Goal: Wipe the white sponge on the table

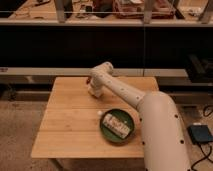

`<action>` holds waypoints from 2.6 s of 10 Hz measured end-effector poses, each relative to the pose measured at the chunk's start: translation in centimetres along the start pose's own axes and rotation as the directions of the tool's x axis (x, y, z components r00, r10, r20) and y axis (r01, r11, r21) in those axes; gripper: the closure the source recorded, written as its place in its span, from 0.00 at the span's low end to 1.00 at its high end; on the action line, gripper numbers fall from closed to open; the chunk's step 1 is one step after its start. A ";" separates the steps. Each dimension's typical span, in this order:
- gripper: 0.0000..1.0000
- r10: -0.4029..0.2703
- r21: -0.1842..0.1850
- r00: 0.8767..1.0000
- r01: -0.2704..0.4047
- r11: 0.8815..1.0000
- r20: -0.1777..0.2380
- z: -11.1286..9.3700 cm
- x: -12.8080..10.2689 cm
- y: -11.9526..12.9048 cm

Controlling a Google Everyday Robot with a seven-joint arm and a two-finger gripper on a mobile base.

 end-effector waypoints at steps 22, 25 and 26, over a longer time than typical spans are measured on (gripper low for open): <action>0.87 0.076 0.038 0.986 -0.082 0.996 0.149 -1.3 -13.4 4.6; 0.87 0.089 -0.002 0.985 -0.089 0.996 0.147 0.4 -10.3 6.3; 0.87 0.083 -0.004 0.987 -0.083 0.997 0.137 0.9 -8.4 6.2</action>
